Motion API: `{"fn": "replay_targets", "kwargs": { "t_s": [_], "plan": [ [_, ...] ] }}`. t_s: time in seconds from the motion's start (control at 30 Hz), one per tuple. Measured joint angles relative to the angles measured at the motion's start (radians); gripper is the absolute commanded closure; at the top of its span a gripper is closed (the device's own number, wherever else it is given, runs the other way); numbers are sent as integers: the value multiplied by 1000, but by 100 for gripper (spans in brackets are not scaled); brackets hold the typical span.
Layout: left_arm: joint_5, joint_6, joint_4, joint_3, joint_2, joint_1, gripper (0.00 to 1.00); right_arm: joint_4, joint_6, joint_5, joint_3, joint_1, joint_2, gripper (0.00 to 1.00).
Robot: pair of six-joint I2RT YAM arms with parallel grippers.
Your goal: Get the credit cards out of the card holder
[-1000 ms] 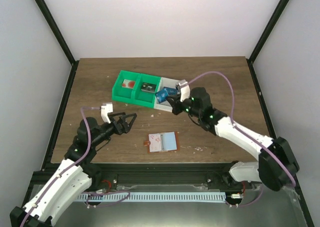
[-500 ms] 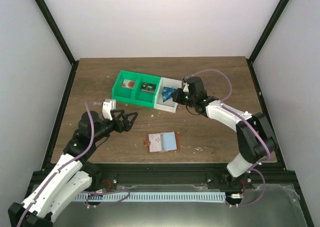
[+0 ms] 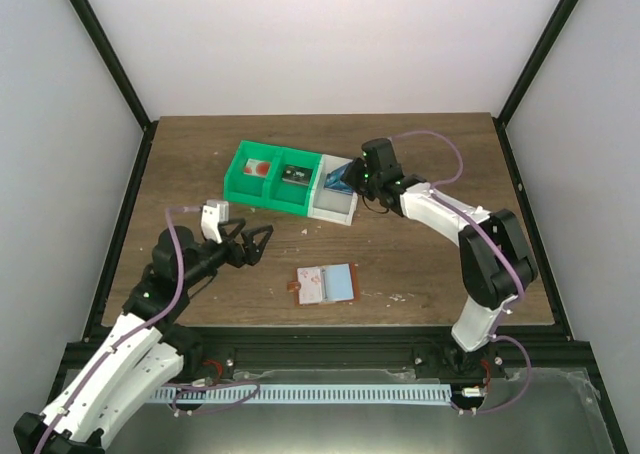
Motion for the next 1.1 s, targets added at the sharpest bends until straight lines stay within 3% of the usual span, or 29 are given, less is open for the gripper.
{"fn": "replay_targets", "kwargs": {
  "t_s": [0.43, 1.1],
  "plan": [
    [-23, 8, -6, 0, -10, -36, 0, 182, 142, 64, -27, 0, 140, 100],
    [-41, 25, -13, 0, -20, -75, 0, 283, 183, 142, 0, 17, 257, 99]
  ]
}}
